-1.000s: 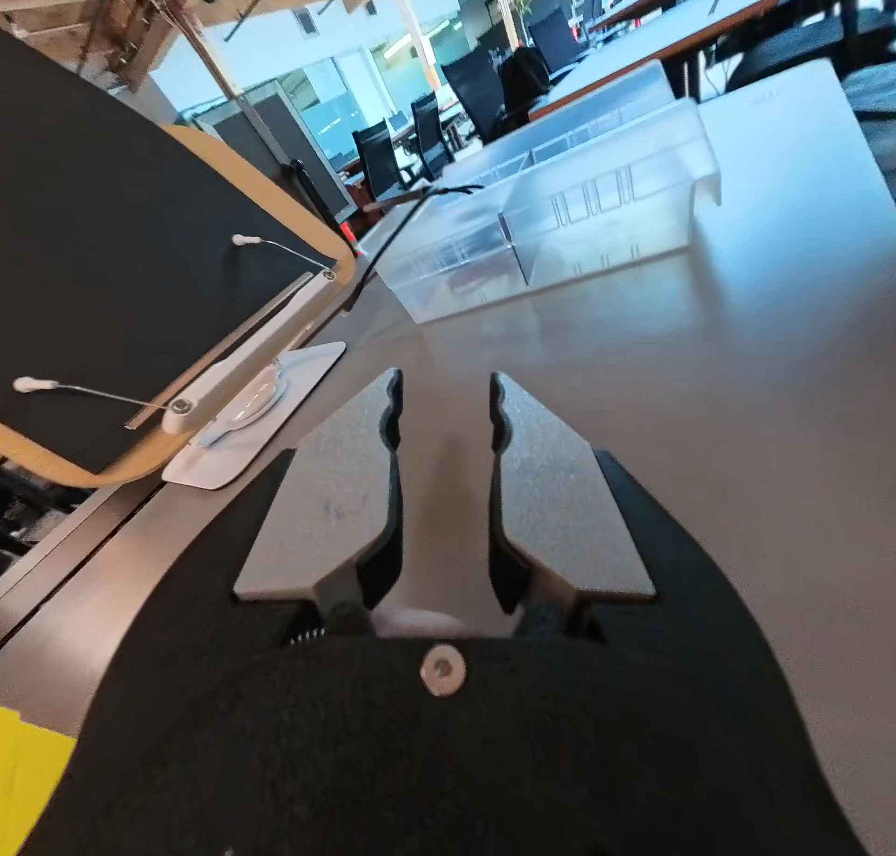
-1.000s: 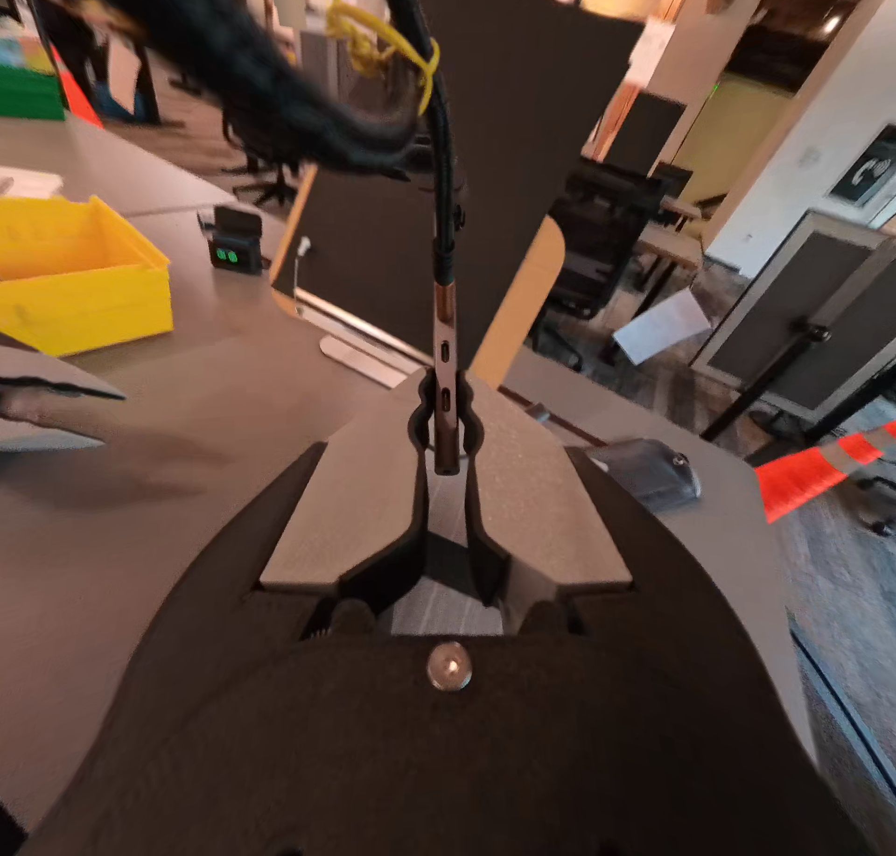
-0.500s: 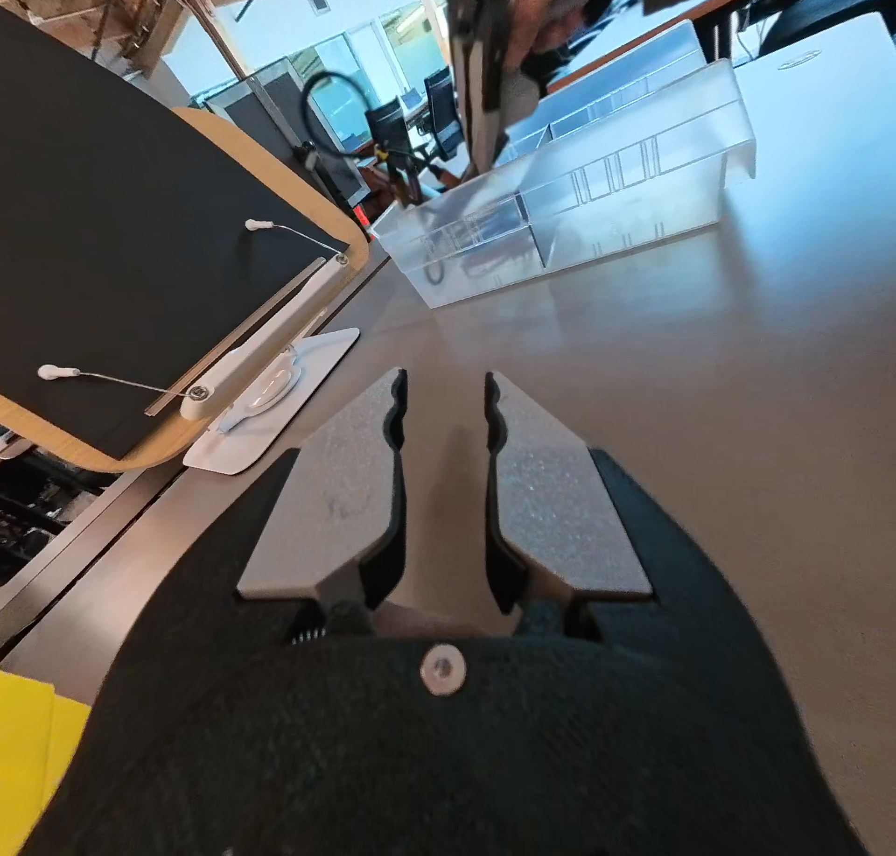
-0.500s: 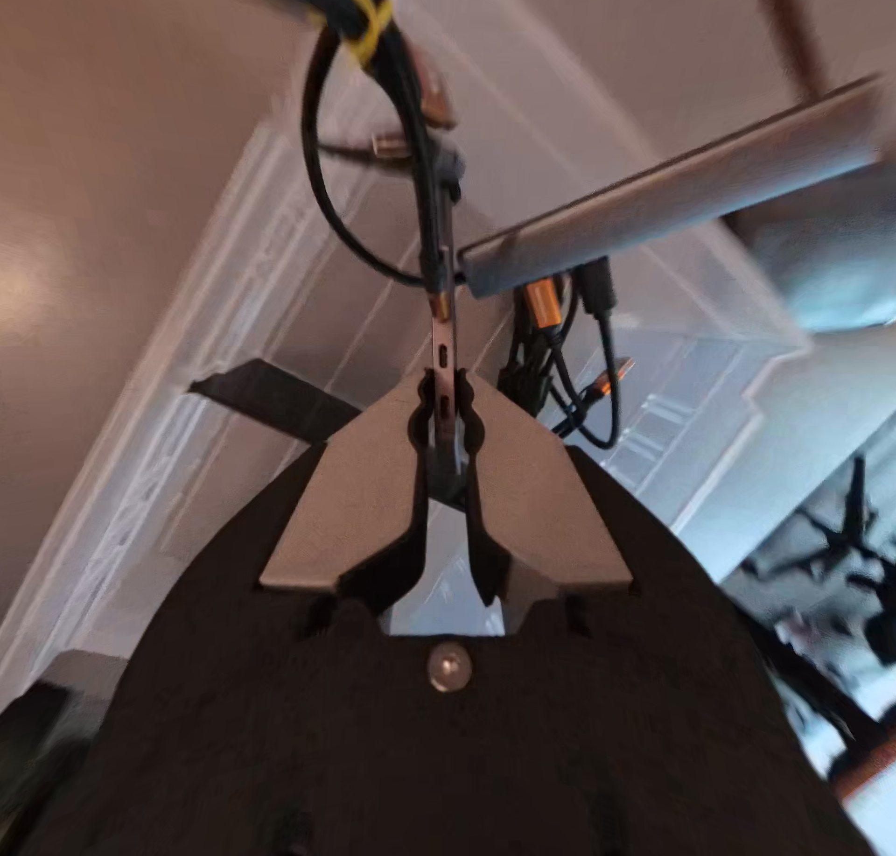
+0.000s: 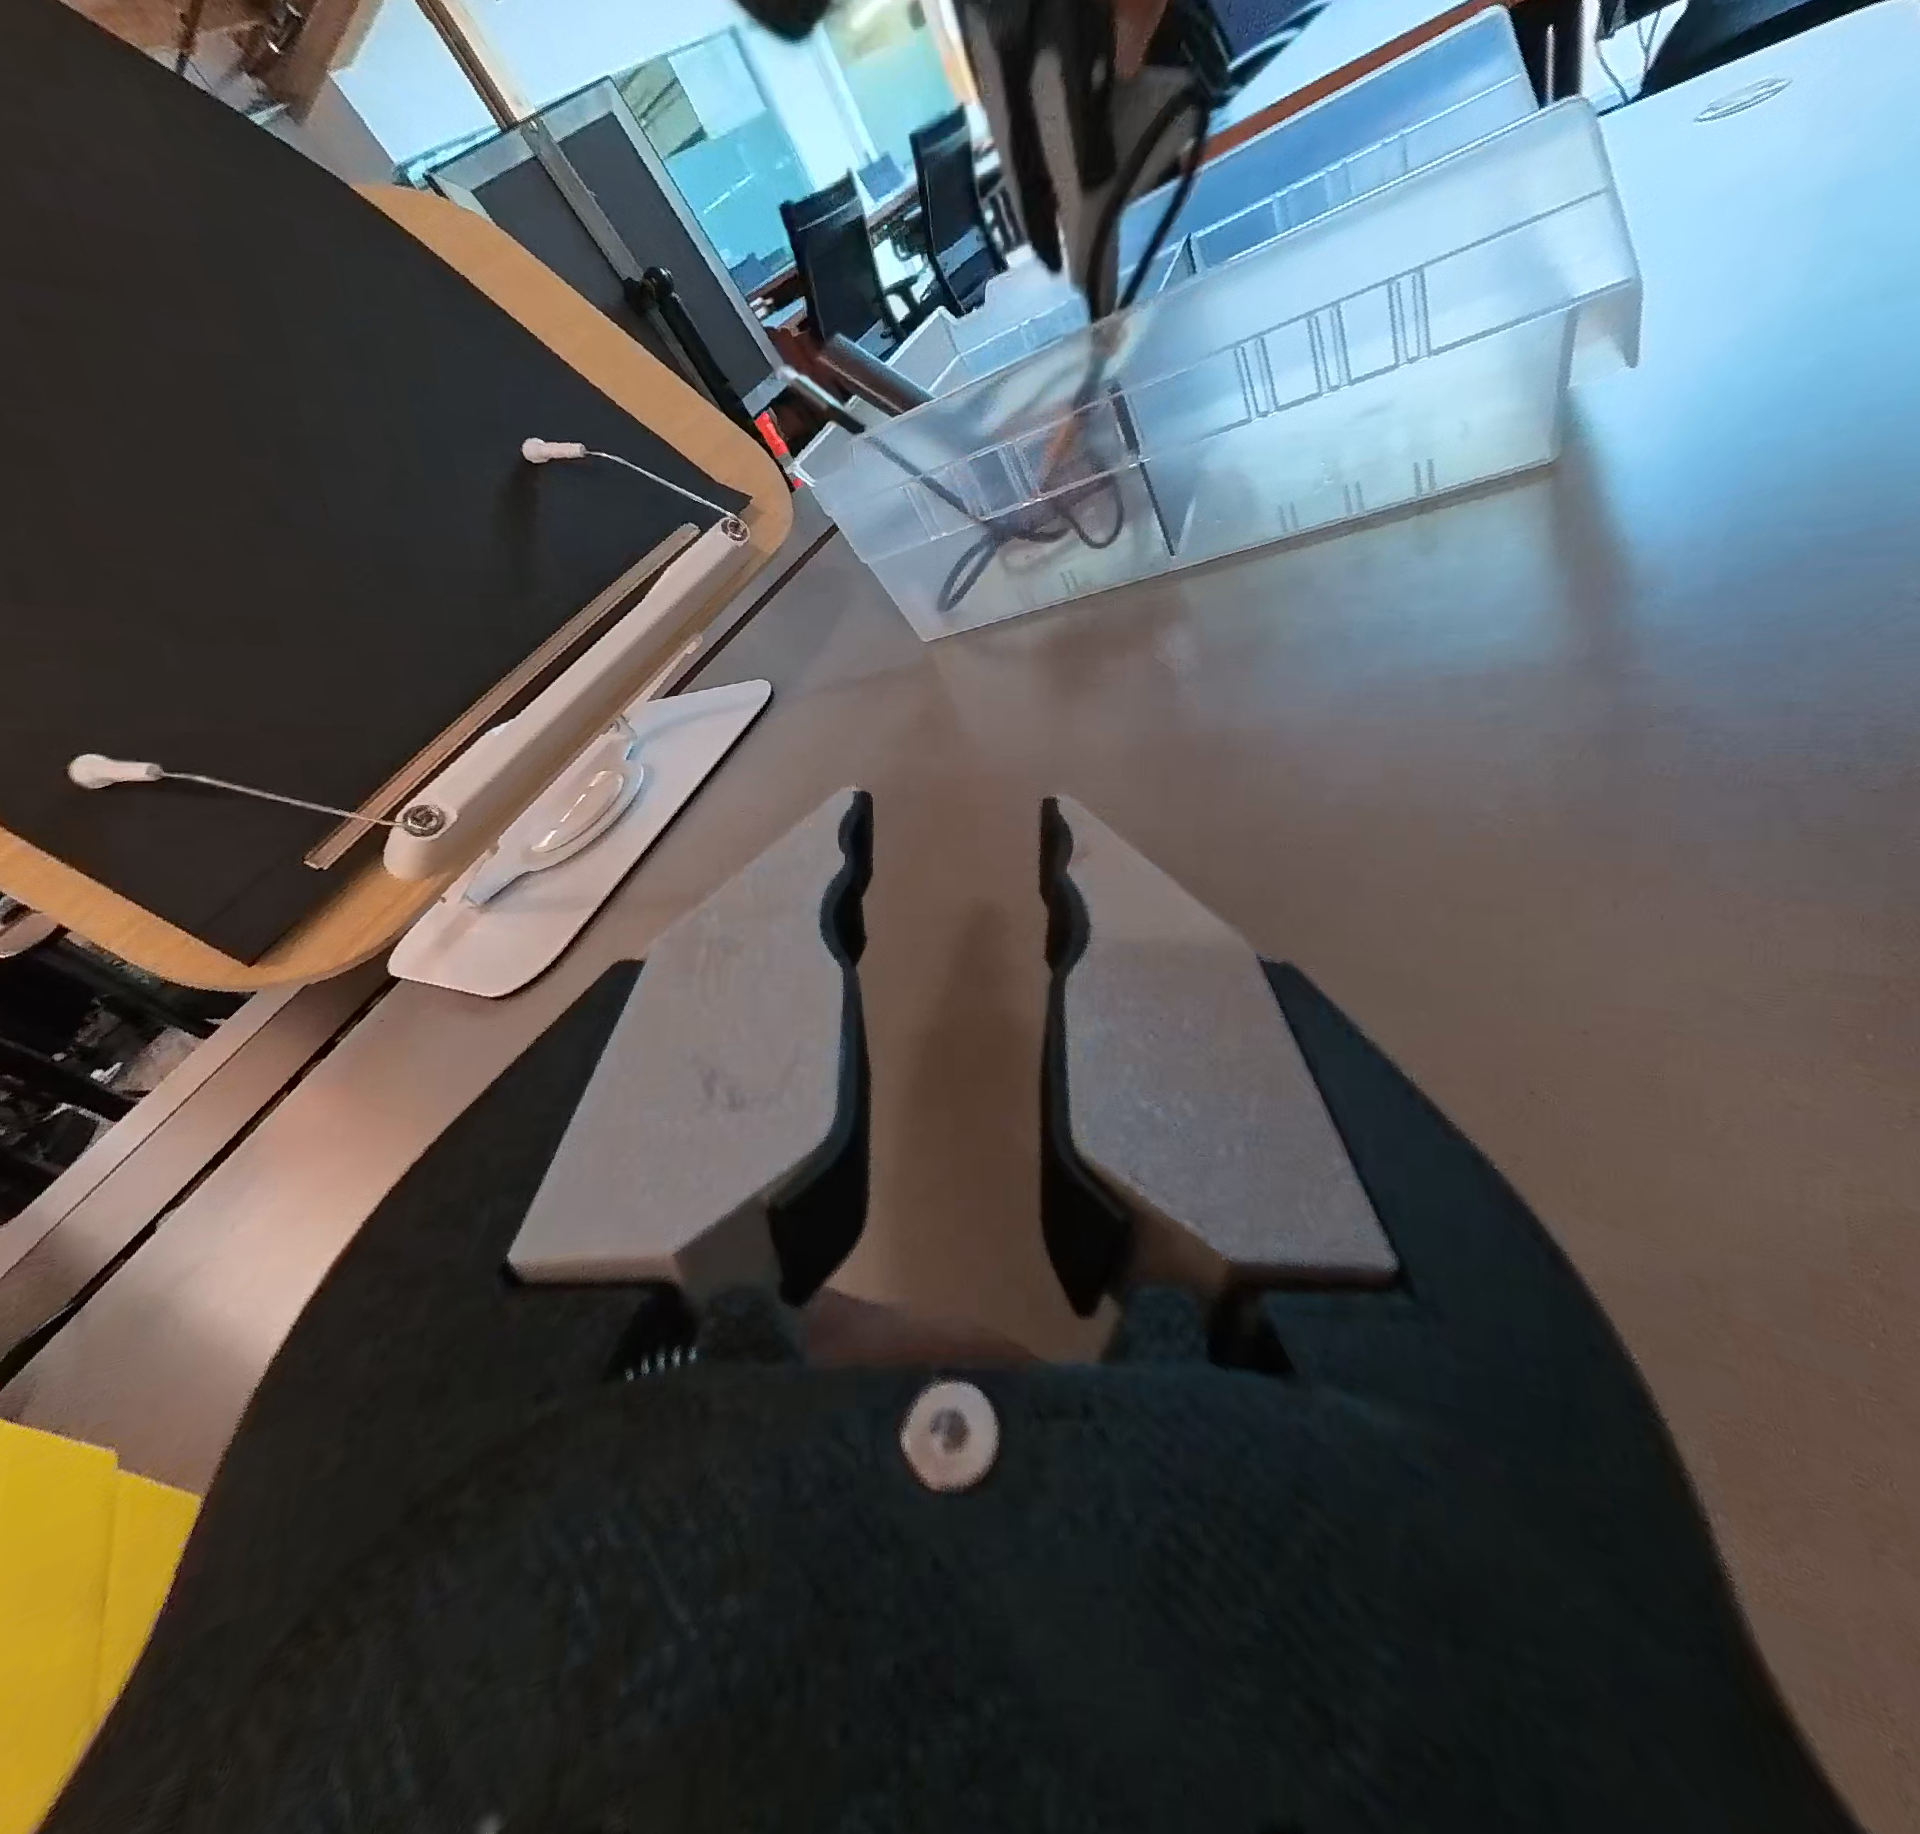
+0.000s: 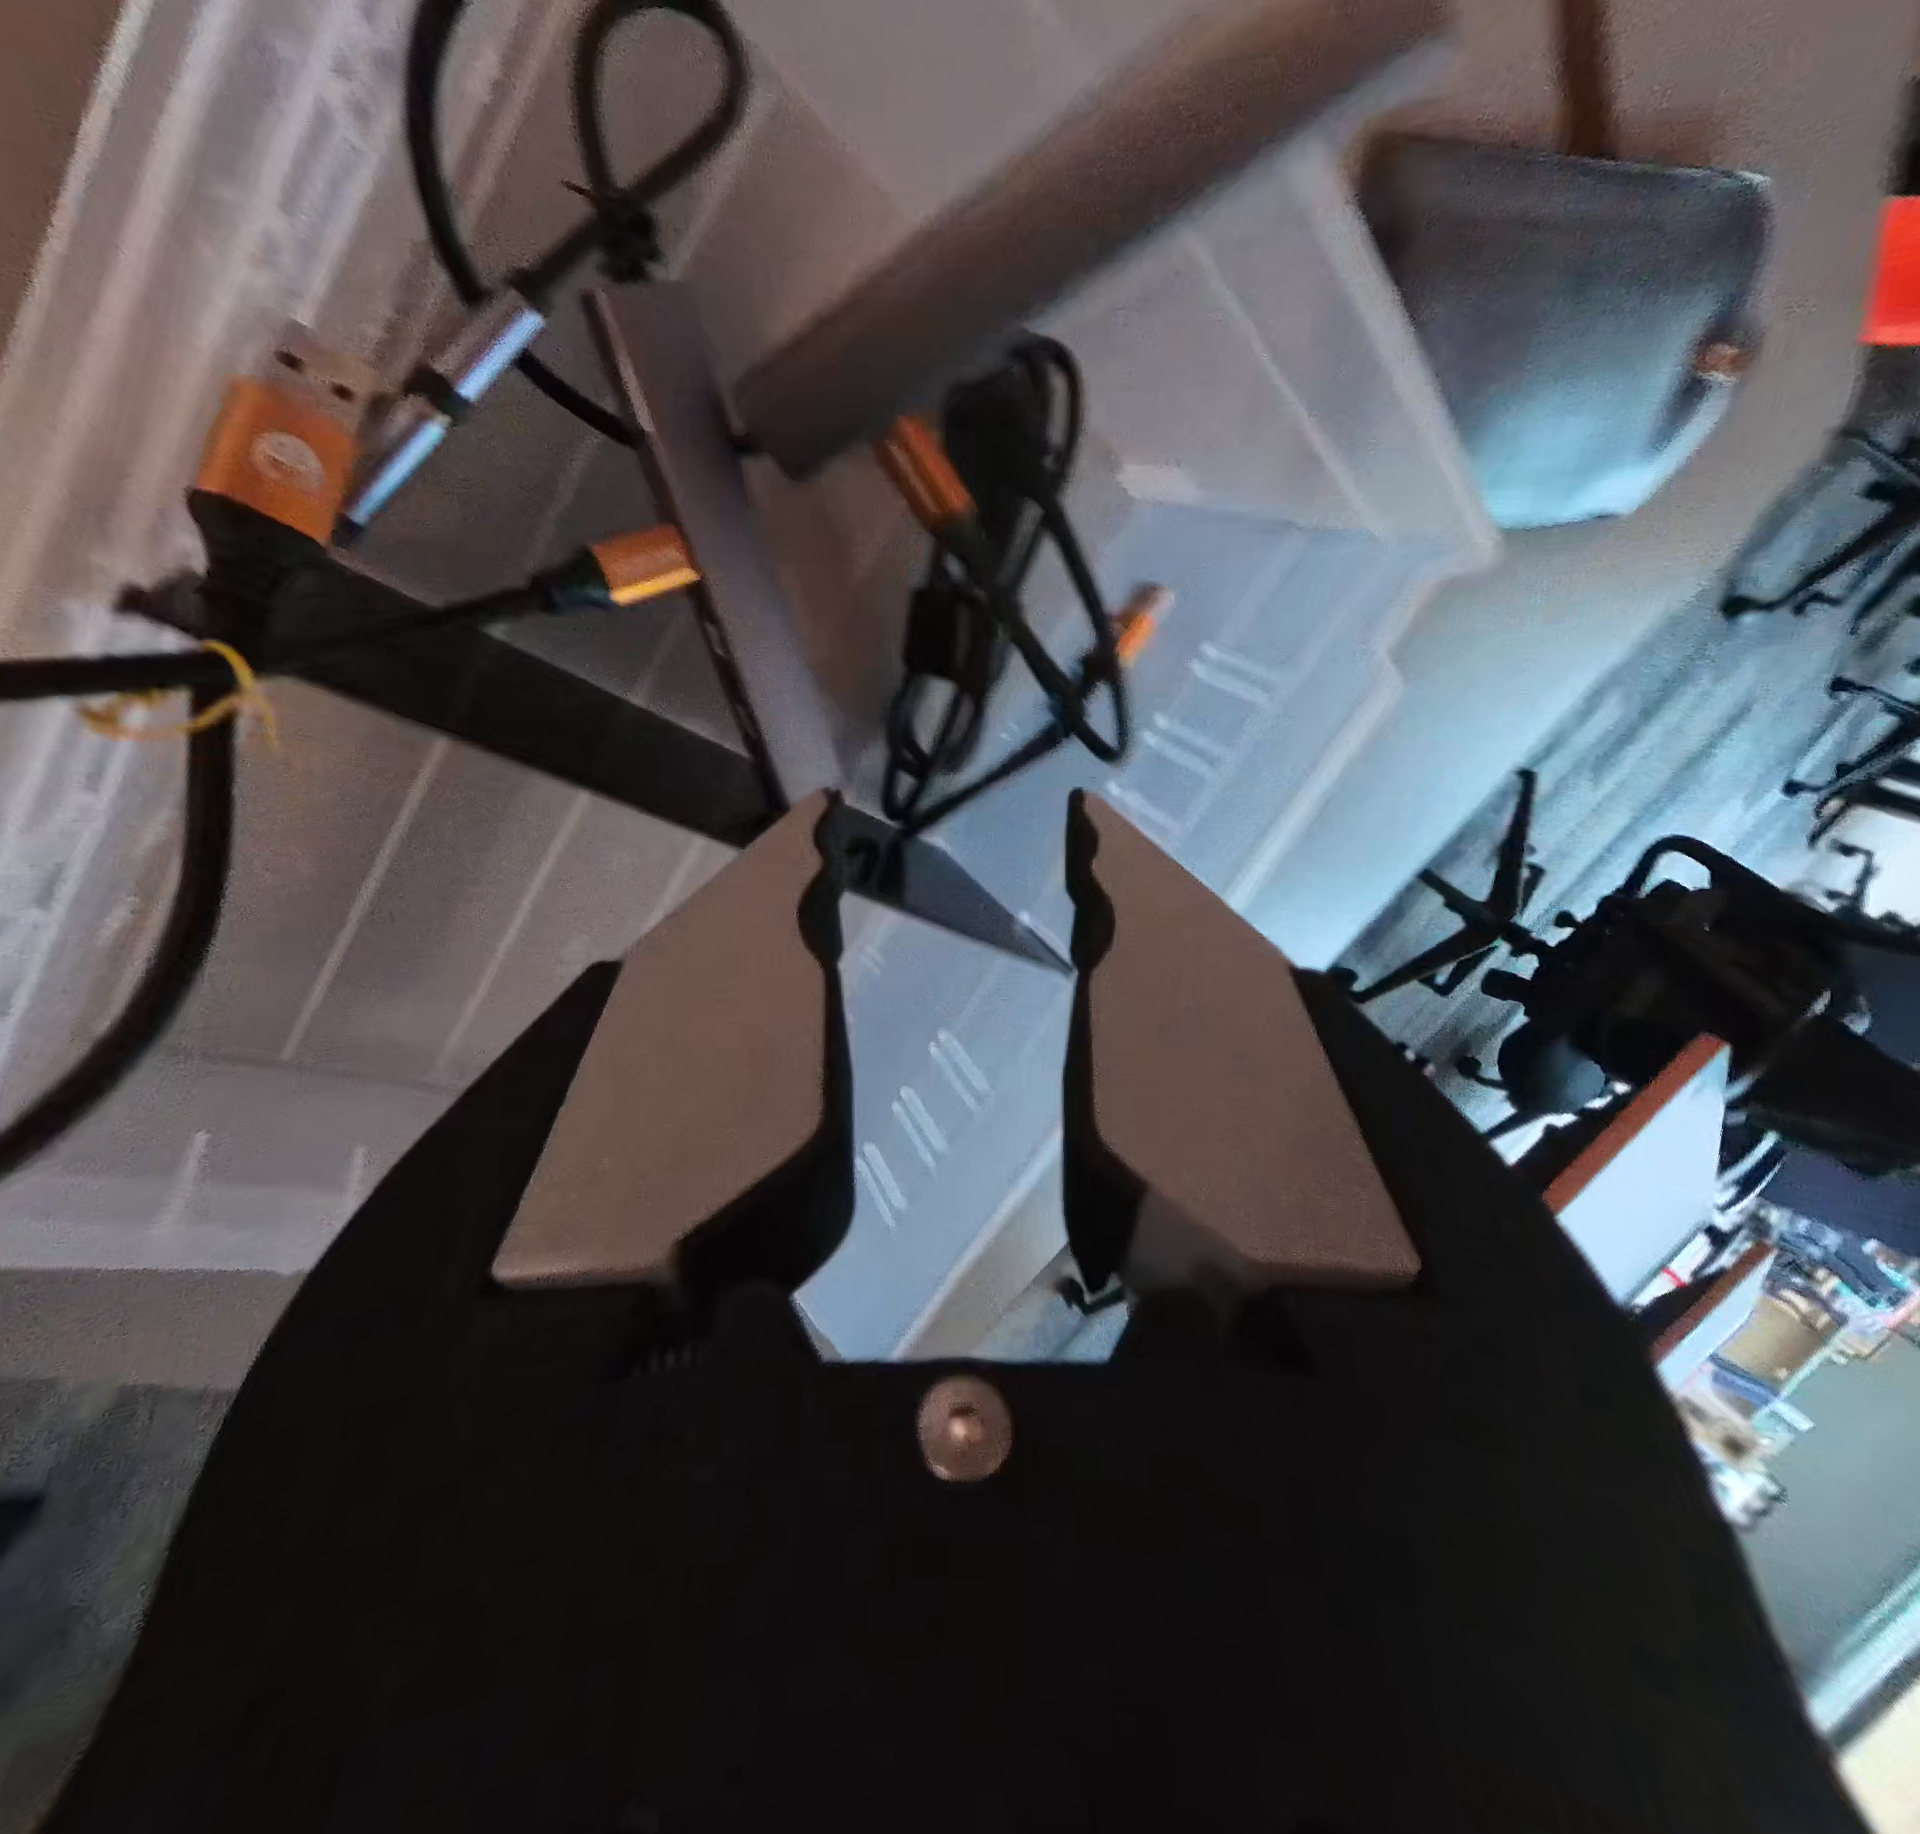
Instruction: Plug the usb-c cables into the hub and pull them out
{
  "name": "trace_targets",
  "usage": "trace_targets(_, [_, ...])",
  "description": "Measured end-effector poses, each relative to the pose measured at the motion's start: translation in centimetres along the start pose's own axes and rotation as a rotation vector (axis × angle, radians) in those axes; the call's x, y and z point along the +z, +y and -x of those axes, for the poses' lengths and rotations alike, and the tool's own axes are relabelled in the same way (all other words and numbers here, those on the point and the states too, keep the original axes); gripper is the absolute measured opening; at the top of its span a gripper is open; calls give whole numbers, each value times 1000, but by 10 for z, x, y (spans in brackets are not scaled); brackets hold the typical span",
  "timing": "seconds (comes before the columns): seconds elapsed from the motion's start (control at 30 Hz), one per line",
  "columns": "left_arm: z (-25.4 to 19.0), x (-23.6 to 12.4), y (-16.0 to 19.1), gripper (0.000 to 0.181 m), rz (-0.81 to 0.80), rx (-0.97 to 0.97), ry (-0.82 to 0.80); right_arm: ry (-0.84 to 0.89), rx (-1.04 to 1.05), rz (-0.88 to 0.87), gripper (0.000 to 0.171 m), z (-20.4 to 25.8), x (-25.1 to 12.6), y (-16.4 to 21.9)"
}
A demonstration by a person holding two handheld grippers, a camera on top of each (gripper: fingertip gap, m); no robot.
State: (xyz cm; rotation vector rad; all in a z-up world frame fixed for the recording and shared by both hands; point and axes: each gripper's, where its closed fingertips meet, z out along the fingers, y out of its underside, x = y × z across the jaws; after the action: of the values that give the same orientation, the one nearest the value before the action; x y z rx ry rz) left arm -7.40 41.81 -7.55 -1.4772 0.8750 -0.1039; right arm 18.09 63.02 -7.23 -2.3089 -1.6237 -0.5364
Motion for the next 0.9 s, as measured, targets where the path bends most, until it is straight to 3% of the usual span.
trace_targets(0.13, [-1, 0, 2, 29, 11, 23, -10, 79, 230, -126, 45, -23, -36, 40])
trace_targets(0.2, [2, 0, 4, 29, 23, 38, -32, 43, 356, -266, 60, -16, -52, 51])
trace_targets(0.33, [3, -3, 5, 34, 43, 46, -80, -66, 459, -637, 80, 29, -89, 56])
trace_targets(0.47, [-20, -21, -15, 39, 19, -125, -104, -94, 475, -836, 86, 80, -108, 70])
trace_targets(0.53, [-42, -38, -20, 58, 64, -152, -62, -105, 477, -869, 91, 101, -107, 75])
trace_targets(0.6, [-49, -61, -24, 94, 130, -164, -80, -122, 465, -897, 92, 119, -105, 75])
trace_targets(0.73, [-40, -120, -29, 117, 249, -273, -137, -122, 429, -901, 98, 144, -92, 64])
trace_targets(0.87, [1, -181, -14, 138, 293, -413, -345, -88, 432, -935, 100, 152, -85, 42])
trace_targets(0.9, [8, -194, -5, 135, 302, -453, -378, -87, 441, -950, 101, 153, -85, 36])
